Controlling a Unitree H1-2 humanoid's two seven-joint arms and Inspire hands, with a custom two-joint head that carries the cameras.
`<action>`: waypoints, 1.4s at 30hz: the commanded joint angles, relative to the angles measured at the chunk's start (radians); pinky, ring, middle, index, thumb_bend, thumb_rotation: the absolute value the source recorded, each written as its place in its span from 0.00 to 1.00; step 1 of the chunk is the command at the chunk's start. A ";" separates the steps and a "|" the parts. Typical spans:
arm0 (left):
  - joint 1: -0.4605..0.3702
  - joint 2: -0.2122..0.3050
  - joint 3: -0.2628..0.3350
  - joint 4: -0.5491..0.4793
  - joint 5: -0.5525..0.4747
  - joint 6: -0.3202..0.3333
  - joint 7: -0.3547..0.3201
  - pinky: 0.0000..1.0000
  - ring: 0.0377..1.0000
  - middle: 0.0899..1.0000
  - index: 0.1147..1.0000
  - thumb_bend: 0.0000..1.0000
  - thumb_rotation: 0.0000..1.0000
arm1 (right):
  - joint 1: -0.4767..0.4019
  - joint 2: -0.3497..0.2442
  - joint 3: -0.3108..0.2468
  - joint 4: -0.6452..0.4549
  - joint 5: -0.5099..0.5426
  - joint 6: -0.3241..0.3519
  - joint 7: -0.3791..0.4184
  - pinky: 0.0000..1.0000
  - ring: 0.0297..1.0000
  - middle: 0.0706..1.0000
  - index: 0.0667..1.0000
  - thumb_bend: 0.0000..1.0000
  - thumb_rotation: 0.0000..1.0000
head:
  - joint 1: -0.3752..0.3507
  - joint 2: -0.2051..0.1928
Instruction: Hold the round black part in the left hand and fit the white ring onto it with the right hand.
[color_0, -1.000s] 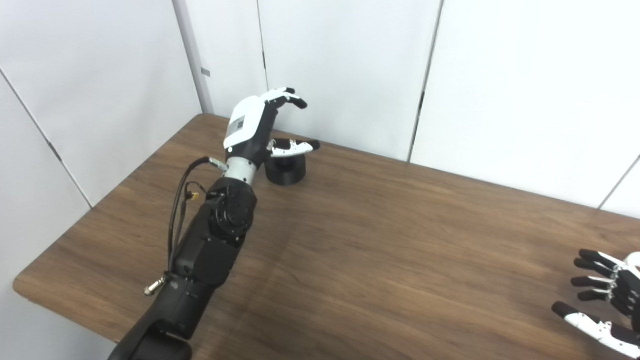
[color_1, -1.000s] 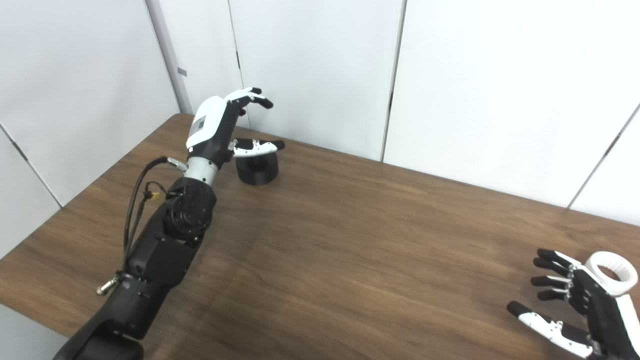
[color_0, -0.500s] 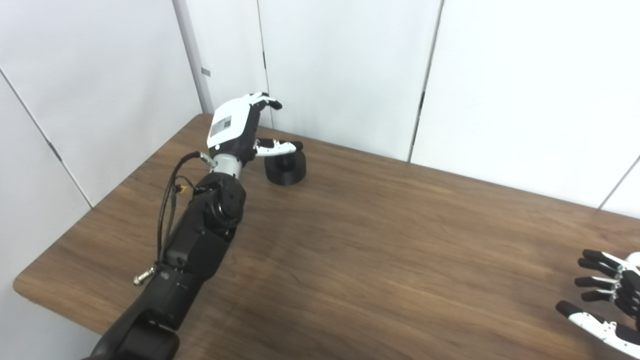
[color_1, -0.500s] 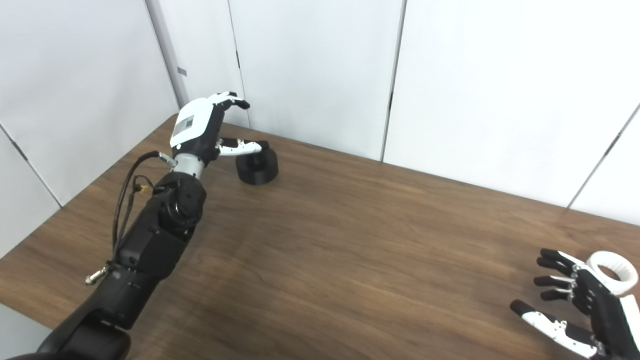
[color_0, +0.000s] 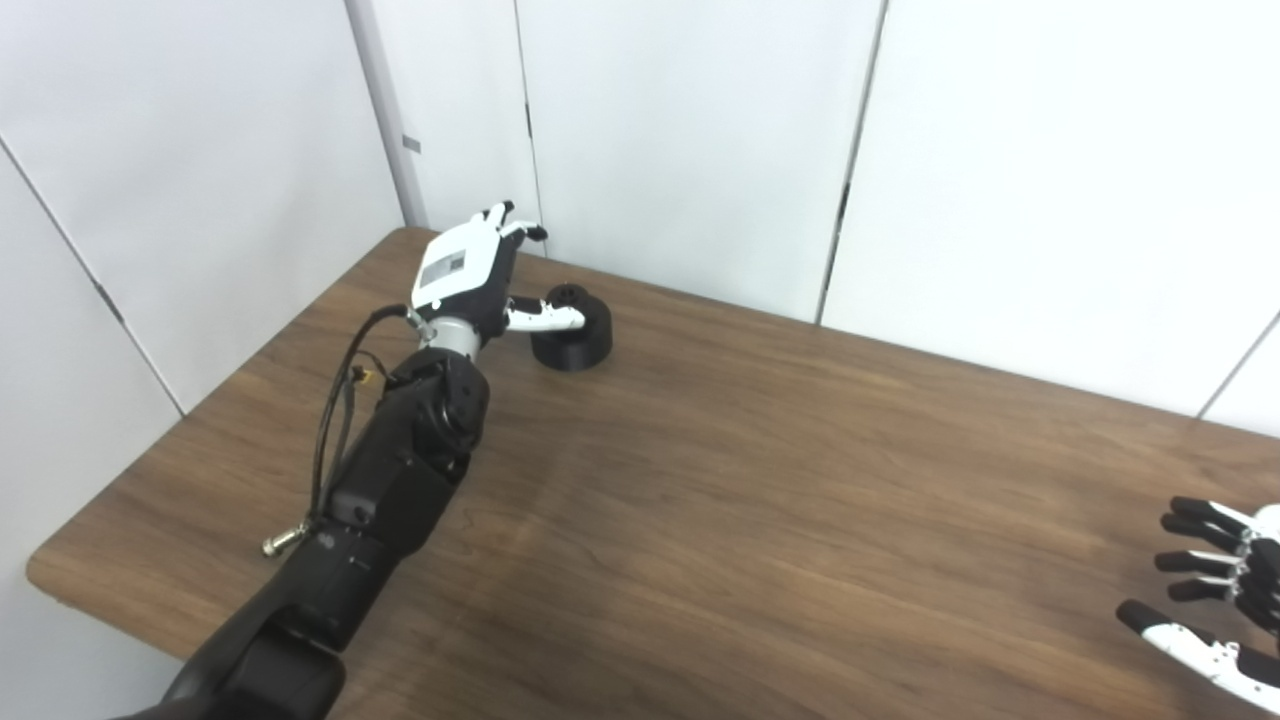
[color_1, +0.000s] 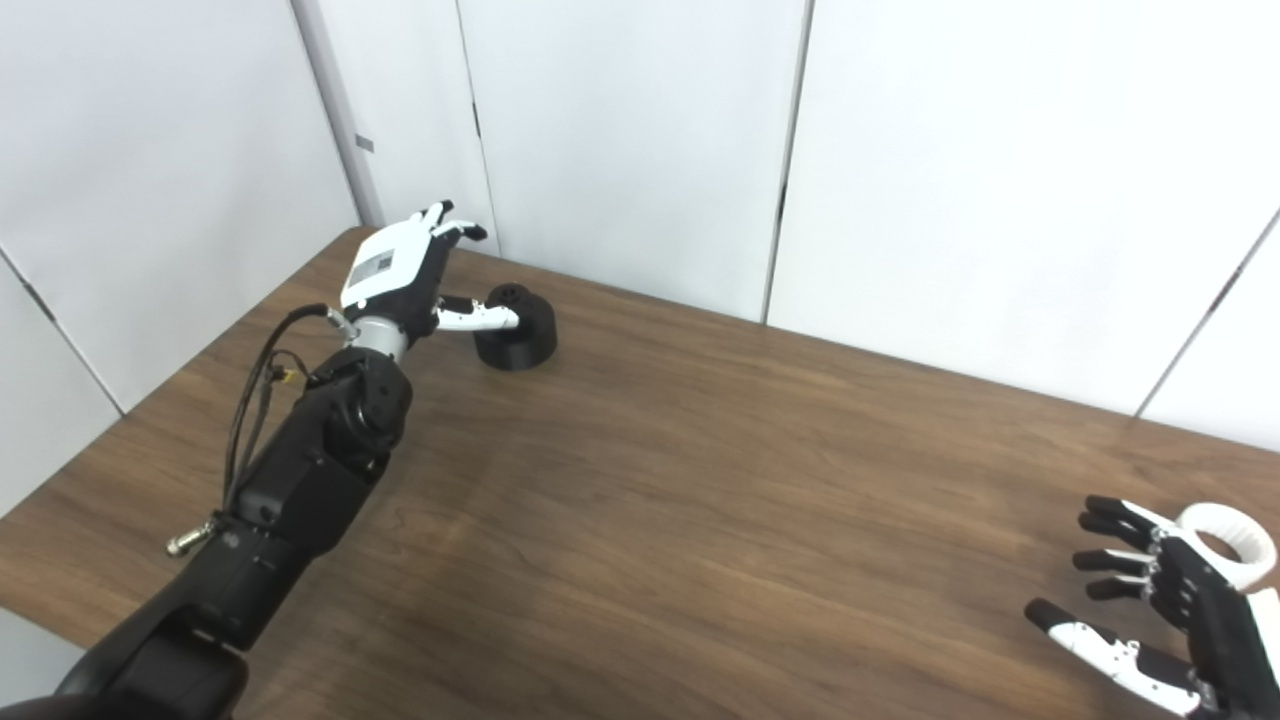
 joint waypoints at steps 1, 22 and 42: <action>-0.061 0.039 -0.001 0.000 0.015 -0.007 0.014 0.91 1.00 1.00 0.79 1.00 0.47 | -0.031 -0.019 -0.012 -0.043 0.005 -0.012 -0.003 0.53 0.62 0.72 0.73 0.69 0.18 | 0.000 0.001; -0.085 0.022 -0.045 0.180 -0.009 -0.069 0.077 0.94 1.00 1.00 0.72 1.00 0.43 | -0.009 -0.022 -0.021 -0.087 0.012 0.018 -0.001 0.53 0.61 0.71 0.73 0.70 0.12 | -0.022 0.014; -0.124 0.023 -0.078 0.283 -0.007 -0.050 0.103 0.94 1.00 1.00 0.75 1.00 0.45 | 0.011 -0.028 -0.023 -0.101 0.010 0.021 0.002 0.55 0.63 0.74 0.73 0.68 0.07 | -0.027 0.021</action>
